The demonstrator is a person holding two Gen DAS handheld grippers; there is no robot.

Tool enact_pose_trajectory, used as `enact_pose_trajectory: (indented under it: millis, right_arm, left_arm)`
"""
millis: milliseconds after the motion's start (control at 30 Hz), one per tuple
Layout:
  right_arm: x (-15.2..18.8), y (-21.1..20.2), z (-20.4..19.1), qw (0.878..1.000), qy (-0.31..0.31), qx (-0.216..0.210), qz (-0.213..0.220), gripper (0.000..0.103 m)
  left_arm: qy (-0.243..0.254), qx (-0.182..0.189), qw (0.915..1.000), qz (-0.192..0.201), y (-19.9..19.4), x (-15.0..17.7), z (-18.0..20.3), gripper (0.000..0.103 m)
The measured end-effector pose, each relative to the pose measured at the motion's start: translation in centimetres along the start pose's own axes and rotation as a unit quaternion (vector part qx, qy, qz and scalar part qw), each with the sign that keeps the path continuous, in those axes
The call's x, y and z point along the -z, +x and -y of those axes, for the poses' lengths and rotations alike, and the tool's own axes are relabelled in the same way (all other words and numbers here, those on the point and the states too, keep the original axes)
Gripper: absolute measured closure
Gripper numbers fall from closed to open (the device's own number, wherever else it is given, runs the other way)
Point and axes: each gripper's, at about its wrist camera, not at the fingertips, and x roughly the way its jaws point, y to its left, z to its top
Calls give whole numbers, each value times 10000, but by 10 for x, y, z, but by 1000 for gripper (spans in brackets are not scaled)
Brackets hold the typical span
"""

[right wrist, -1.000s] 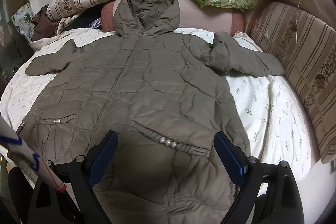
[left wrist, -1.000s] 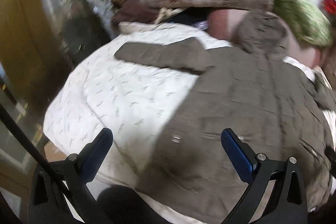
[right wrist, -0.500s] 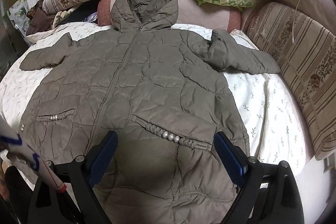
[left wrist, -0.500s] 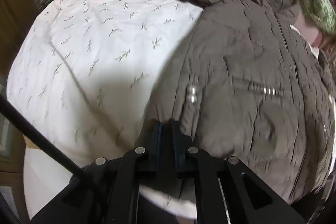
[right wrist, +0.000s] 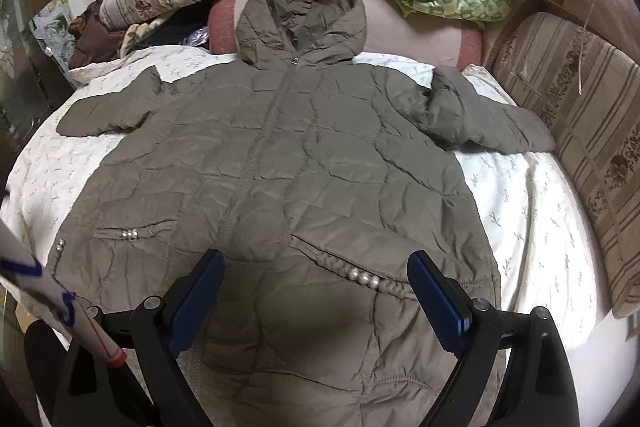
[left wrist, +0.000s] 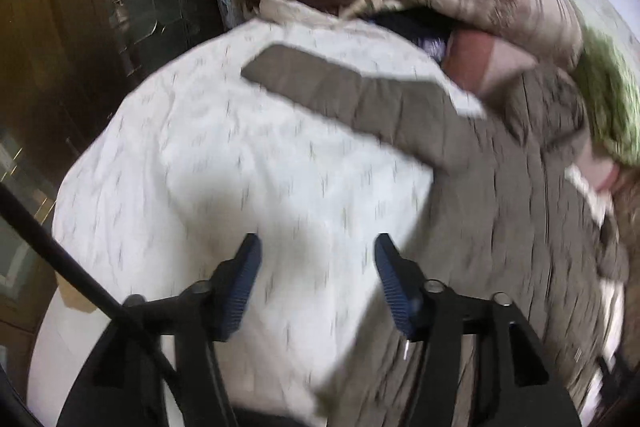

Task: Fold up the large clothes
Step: 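Grasp the jacket sleeve with the left gripper and fold it across the body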

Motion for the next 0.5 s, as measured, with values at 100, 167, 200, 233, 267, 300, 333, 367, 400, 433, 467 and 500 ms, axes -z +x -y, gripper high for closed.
enact_pose_trajectory:
  millis: [100, 167, 200, 233, 267, 300, 333, 367, 400, 433, 467, 500]
  right_arm:
    - [-5, -1, -1, 10000, -49, -16, 69, 8]
    - [-9, 2, 0, 10000, -7, -29, 47, 8]
    - [-11, 5, 2, 10000, 37, -32, 13, 8]
    - [-12, 8, 4, 10000, 83, -26, -37, 8]
    - [-14, 12, 6, 9999, 114, 15, -59, 8]
    - [-16, 15, 9, 9998, 156, 21, -106, 8]
    - [-17, 20, 12, 9996, 212, 52, -158, 8]
    - [-19, 25, 14, 9993, 271, 82, -225, 8]
    - [-21, 30, 17, 9990, 322, 102, -281, 8]
    - [-22, 34, 20, 9986, 385, 119, -333, 8]
    - [-23, 39, 22, 9983, 423, 145, -377, 8]
    - [-25, 44, 24, 9979, 453, 196, -419, 8]
  left_arm:
    - [-197, 133, 9997, 99, 25, -50, -5, 38]
    - [-377, 145, 9992, 42, 55, -83, -13, 38]
    - [-462, 138, 9988, 27, 68, -93, -15, 38]
    - [-548, 153, 9984, -14, 83, -104, -19, 38]
    - [-631, 192, 9978, -96, 99, -115, -23, 38]
    - [-749, 267, 9966, -206, 118, -125, -28, 38]
    - [-877, 336, 9951, -306, 133, -132, -34, 38]
    - [-1086, 456, 9921, -437, 153, -140, -42, 38]
    - [-1222, 545, 9898, -497, 165, -143, -47, 38]
    - [-1418, 674, 9860, -568, 178, -146, -56, 39]
    - [-1662, 868, 9801, -654, 195, -150, -65, 39]
    - [-1806, 1017, 9758, -703, 205, -152, -71, 39]
